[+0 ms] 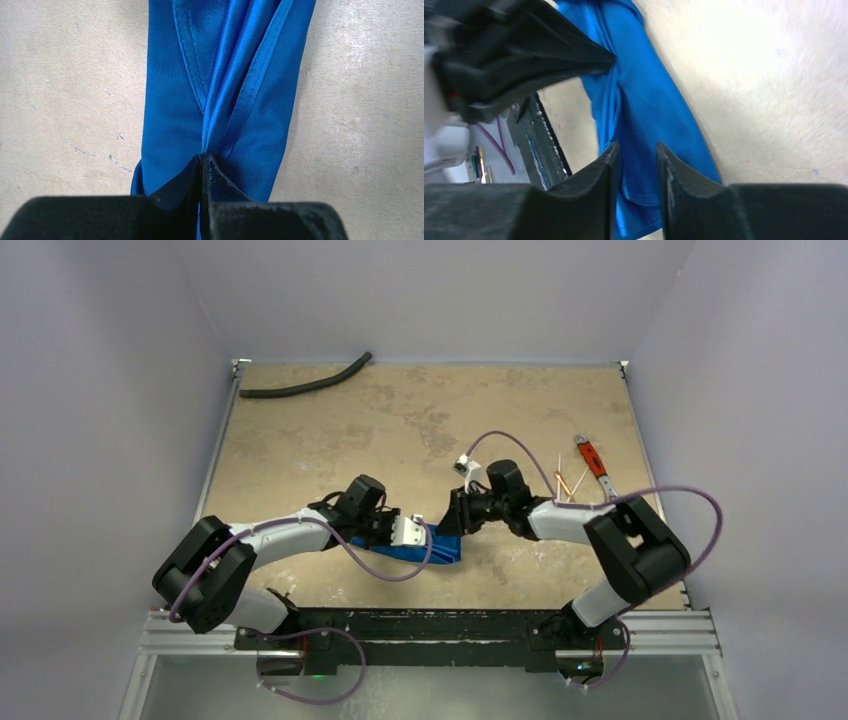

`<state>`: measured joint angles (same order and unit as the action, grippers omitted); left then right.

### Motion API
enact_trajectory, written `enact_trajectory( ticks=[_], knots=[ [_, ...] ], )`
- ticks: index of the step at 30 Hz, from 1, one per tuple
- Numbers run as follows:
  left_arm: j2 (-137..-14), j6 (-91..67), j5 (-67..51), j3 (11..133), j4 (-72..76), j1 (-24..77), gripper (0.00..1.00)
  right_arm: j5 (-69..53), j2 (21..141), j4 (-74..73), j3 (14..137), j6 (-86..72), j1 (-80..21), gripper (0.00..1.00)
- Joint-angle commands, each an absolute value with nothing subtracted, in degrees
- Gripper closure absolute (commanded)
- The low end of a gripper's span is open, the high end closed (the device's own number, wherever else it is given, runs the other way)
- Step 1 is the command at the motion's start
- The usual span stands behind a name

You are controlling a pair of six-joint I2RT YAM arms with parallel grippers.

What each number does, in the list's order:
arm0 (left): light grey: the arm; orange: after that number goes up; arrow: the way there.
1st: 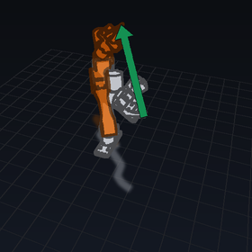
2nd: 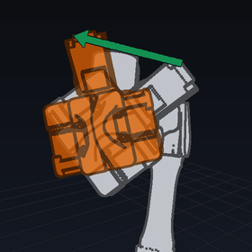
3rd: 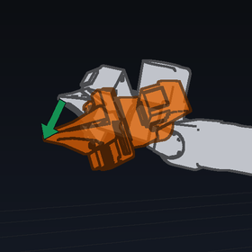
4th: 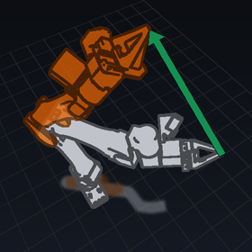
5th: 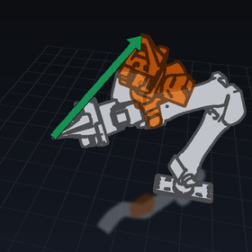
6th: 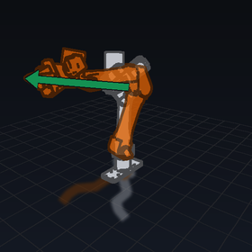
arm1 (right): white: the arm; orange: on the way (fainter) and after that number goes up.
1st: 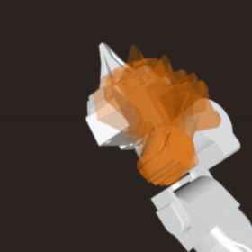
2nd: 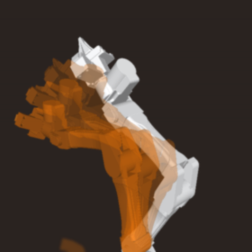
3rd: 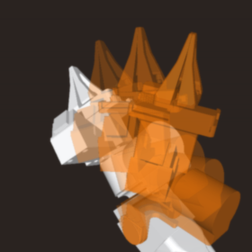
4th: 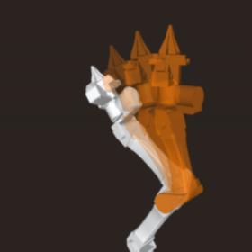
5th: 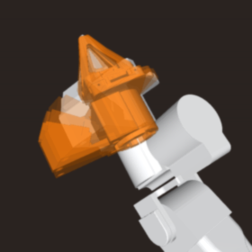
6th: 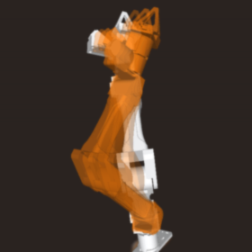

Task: Fold the napkin into a case and place the utensils inside
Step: Fold the 2/3-rectangle-folded napkin at the center of the board.

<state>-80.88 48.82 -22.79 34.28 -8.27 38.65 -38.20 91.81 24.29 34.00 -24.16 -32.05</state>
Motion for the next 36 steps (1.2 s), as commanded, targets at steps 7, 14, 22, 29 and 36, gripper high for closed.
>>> enact_trajectory(
  ticks=[7, 14, 22, 29, 36],
  knots=[
    [-80.5, 47.5, -23.2, 33.4, -9.2, 37.4, 1.0, -39.6, 78.4, 28.3, 31.7, -16.3, -31.4, 0.46],
    [-79.2, 44.5, -23.5, 32.9, -9.2, 35.0, 1.0, -40.9, 82.1, 30.0, 31.6, -16.0, -33.8, 0.36],
    [-78.8, 44.5, -24.0, 32.5, -9.4, 35.0, 1.0, -35.5, 88.4, 32.9, 32.1, -14.6, -41.9, 0.28],
    [-78.3, 45.4, -24.4, 32.2, -10.1, 35.0, 1.0, -30.7, 85.6, 30.4, 32.7, -12.3, -42.0, 0.33],
    [-78.3, 44.9, -24.3, 32.6, -9.5, 34.9, 1.0, -34.5, 86.4, 34.0, 31.7, -12.7, -42.0, 0.61]
  ],
)
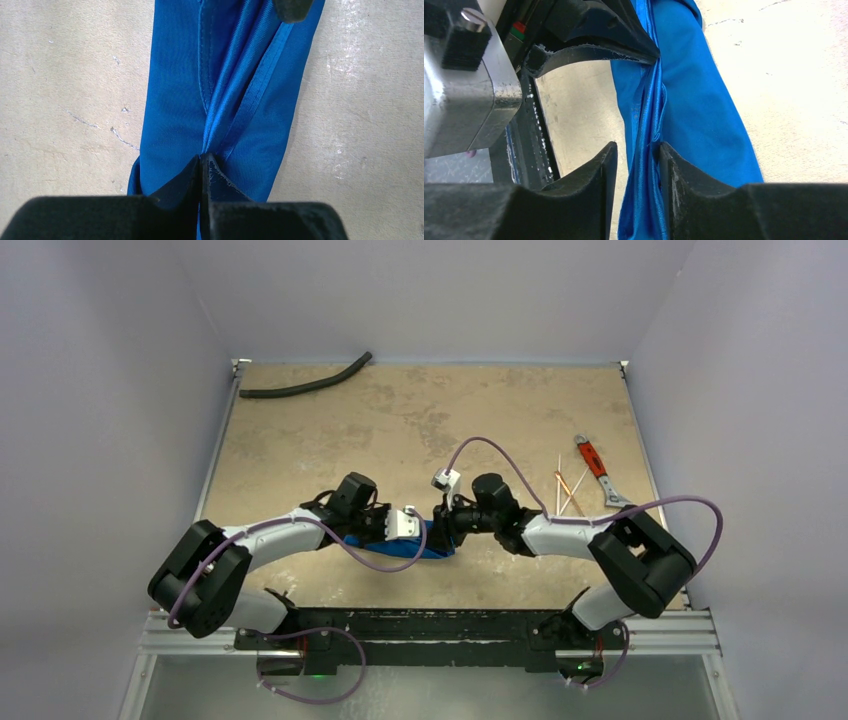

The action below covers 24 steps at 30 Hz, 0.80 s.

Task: Fold the napkin into a case and place the utensils inside
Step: Fold the 2/3-rectangle-folded napkin at the center of the board.

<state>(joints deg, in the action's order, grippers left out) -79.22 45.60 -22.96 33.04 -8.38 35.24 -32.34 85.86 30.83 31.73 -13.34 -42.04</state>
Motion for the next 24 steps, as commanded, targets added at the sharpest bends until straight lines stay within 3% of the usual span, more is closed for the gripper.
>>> enact_trajectory(
  ticks=[1, 6, 10, 17, 24],
  knots=[
    [-78.3, 44.8, -24.3, 32.7, -9.5, 35.0, 1.0, -35.6, 86.8, 34.4, 31.6, -13.0, -42.2, 0.61],
    [-78.1, 45.4, -24.2, 32.5, -10.1, 35.0, 1.0, -37.1, 87.0, 33.8, 31.3, -13.4, -42.5, 0.4],
    [-77.9, 45.4, -24.4, 32.2, -10.1, 34.9, 1.0, -37.8, 87.9, 33.7, 31.4, -13.6, -42.5, 0.38],
    [-77.7, 45.4, -24.1, 32.2, -10.0, 35.0, 1.0, -36.3, 90.3, 32.5, 31.2, -12.9, -43.3, 0.49],
    [-77.6, 45.5, -24.0, 32.0, -10.3, 35.0, 1.0, -34.1, 90.8, 35.0, 30.7, -15.1, -43.4, 0.71]
  ],
)
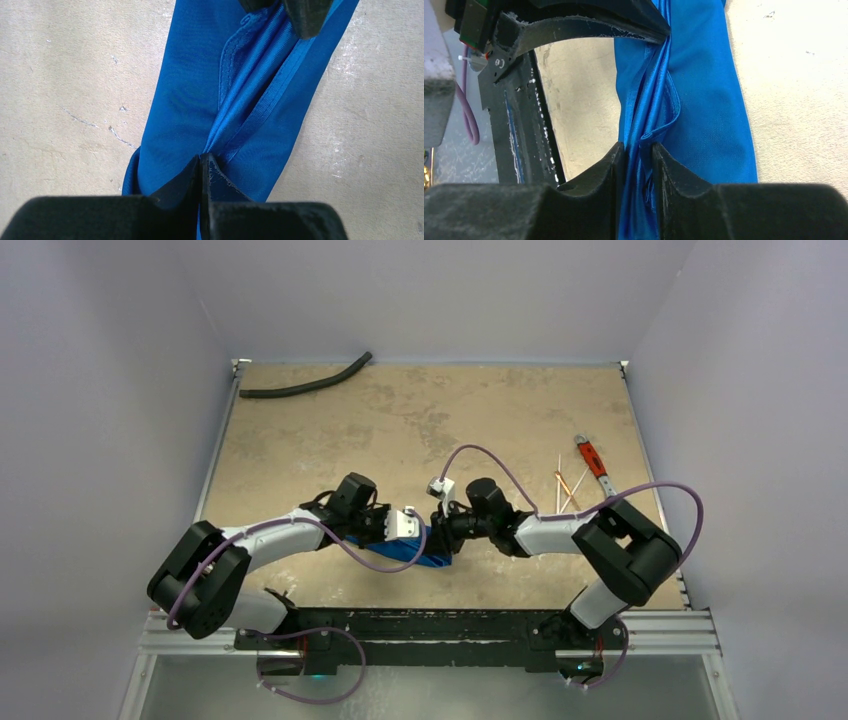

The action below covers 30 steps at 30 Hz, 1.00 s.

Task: Fold the napkin into a case and place the utensils inside
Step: Fold the 2/3-rectangle-folded napkin at the center of the board.

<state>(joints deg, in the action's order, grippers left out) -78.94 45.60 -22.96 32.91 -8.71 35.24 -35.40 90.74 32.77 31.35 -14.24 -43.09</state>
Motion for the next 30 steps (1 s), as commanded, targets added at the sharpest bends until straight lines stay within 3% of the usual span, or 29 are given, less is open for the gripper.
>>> enact_trajectory(
  ticks=[1, 6, 14, 20, 27, 30],
  knots=[
    [-77.6, 45.5, -23.9, 32.1, -10.2, 35.0, 1.0, -34.0, 90.8, 35.0, 30.8, -15.1, -43.4, 0.71],
    [-77.5, 45.4, -24.0, 31.9, -10.1, 35.0, 1.0, -34.0, 90.8, 33.6, 31.5, -15.1, -45.2, 0.52],
    [-77.1, 45.6, -24.3, 31.4, -10.0, 34.9, 1.0, -33.9, 87.8, 29.3, 31.4, -16.0, -45.3, 0.45],
    [-76.9, 45.1, -24.4, 31.3, -9.7, 34.9, 1.0, -35.9, 89.7, 32.0, 30.9, -16.7, -45.4, 0.66],
    [-76.9, 45.1, -24.1, 31.3, -9.6, 34.9, 1.0, -35.1, 90.9, 33.2, 30.9, -17.0, -45.9, 0.69],
    [-77.0, 44.8, -24.1, 31.4, -9.4, 35.0, 1.0, -34.1, 91.3, 32.5, 31.3, -16.8, -46.0, 0.77]
  ],
)
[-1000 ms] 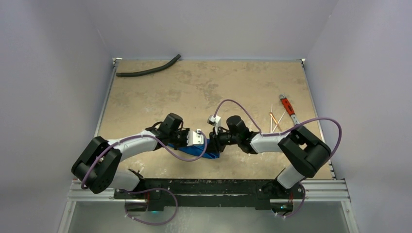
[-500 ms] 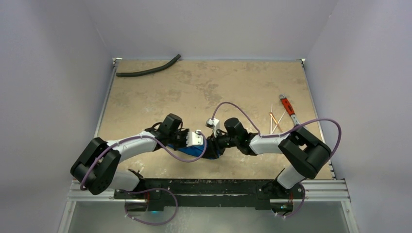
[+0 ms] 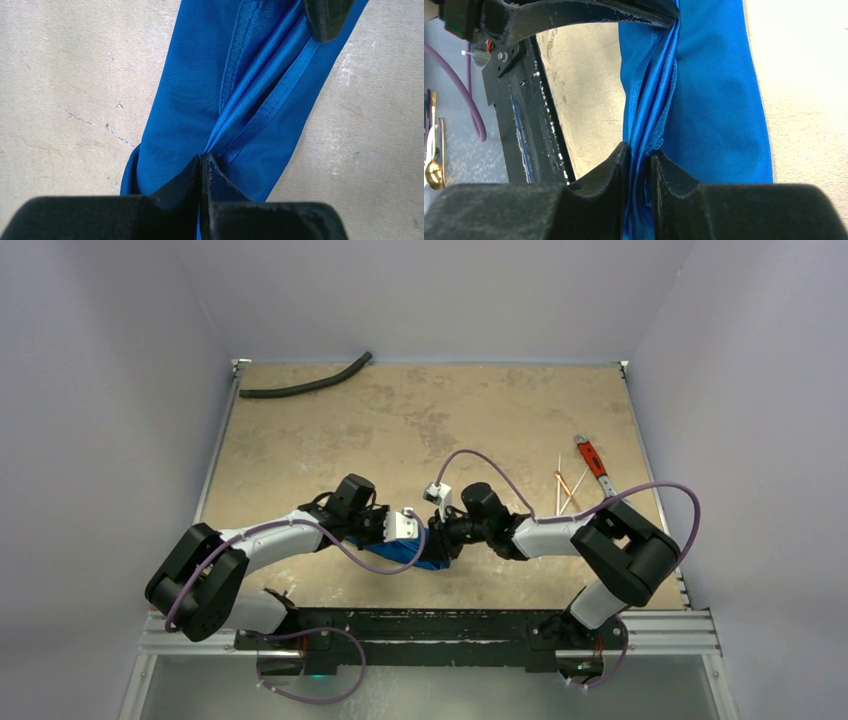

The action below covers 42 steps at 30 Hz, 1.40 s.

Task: Fold the napkin into a case and place the utensils inside
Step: Fold the 2/3-rectangle-folded napkin at the center of the board.

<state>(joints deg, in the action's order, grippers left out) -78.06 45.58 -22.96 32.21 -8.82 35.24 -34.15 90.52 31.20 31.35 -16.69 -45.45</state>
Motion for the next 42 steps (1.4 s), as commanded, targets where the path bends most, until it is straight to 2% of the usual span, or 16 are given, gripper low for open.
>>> enact_trajectory(
  ticks=[1, 4, 10, 25, 42],
  knots=[
    [-77.0, 44.6, -24.0, 31.7, -9.3, 35.0, 1.0, -33.8, 91.3, 32.4, 31.4, -16.7, -46.0, 0.82],
    [-76.7, 42.4, -24.0, 33.7, -9.6, 35.0, 1.0, -34.2, 91.7, 32.0, 31.8, -16.6, -45.9, 1.0],
    [-77.0, 39.3, -27.4, 40.1, -11.1, 35.1, 1.0, -35.8, 92.8, 31.7, 32.2, -17.2, -46.0, 1.0],
    [-82.7, 43.3, -26.4, 38.6, -1.7, 35.9, 1.0, -38.7, 92.6, 30.0, 34.0, -18.4, -45.6, 1.0],
    [-83.6, 52.9, -31.7, 39.2, -9.8, 37.0, 1.0, -42.4, 95.9, 29.7, 35.8, -18.0, -43.2, 1.0]
  ],
)
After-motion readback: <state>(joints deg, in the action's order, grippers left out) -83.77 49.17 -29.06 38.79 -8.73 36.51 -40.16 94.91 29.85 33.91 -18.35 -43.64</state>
